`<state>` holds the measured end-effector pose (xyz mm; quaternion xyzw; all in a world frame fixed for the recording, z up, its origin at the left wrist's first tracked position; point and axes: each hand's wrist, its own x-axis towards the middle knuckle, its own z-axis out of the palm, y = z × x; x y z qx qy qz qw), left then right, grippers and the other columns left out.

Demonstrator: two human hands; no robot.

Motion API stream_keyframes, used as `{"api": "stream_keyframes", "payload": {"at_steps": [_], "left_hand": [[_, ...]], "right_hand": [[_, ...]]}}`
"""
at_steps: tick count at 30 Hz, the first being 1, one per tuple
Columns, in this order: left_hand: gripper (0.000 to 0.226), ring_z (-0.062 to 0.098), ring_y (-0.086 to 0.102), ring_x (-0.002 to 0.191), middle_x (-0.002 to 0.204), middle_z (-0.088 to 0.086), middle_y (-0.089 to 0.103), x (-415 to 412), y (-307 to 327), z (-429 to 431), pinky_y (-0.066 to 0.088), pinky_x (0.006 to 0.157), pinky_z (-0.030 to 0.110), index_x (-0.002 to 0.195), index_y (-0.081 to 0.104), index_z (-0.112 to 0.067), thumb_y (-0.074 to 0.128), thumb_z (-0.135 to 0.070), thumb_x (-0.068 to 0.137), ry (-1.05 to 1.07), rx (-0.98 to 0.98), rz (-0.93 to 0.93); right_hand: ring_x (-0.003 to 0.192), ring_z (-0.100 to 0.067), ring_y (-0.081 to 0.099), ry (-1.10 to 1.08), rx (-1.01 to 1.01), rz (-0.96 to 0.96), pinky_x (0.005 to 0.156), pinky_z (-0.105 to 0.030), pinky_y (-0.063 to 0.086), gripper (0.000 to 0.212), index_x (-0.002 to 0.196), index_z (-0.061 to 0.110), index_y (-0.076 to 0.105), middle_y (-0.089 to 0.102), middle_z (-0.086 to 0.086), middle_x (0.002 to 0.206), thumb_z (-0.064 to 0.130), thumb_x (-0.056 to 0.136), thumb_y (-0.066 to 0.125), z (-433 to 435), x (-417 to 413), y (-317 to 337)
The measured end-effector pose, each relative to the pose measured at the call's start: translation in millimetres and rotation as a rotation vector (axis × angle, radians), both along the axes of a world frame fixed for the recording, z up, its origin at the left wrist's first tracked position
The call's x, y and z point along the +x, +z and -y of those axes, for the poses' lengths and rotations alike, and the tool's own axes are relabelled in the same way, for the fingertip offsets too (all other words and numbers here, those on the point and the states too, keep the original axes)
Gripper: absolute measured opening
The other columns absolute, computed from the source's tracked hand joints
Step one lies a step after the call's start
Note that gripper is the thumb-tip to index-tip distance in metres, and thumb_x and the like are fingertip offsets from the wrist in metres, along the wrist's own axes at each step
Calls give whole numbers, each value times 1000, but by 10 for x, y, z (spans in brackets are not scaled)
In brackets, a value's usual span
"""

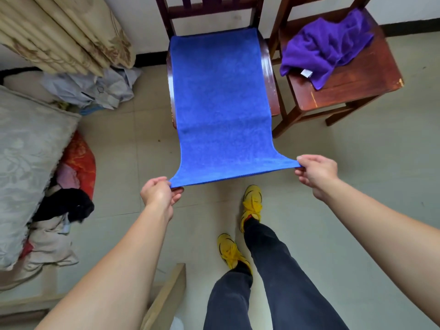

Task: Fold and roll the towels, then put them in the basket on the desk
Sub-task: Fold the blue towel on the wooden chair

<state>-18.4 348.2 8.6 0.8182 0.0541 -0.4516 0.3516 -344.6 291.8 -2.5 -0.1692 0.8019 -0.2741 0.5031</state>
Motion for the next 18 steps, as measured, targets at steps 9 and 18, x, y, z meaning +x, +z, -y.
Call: {"api": "stream_keyframes", "payload": {"at_steps": [9, 18], "left_hand": [[19, 24, 68, 64, 83, 17, 65, 277, 201, 1619, 56, 54, 20, 102, 62, 1, 50, 3, 88, -37, -169, -28], [41, 25, 67, 79, 88, 15, 68, 575, 138, 3074, 55, 86, 34, 107, 67, -4, 64, 9, 69, -424, -102, 301]], "right_hand": [[48, -6, 60, -86, -146, 184, 43, -17, 44, 6, 83, 12, 63, 63, -6, 69, 10, 88, 63, 1639, 215, 121], [73, -14, 67, 110, -169, 210, 59, -19, 52, 25, 105, 6, 65, 68, -10, 85, -4, 82, 63, 3068, 352, 40]]}}
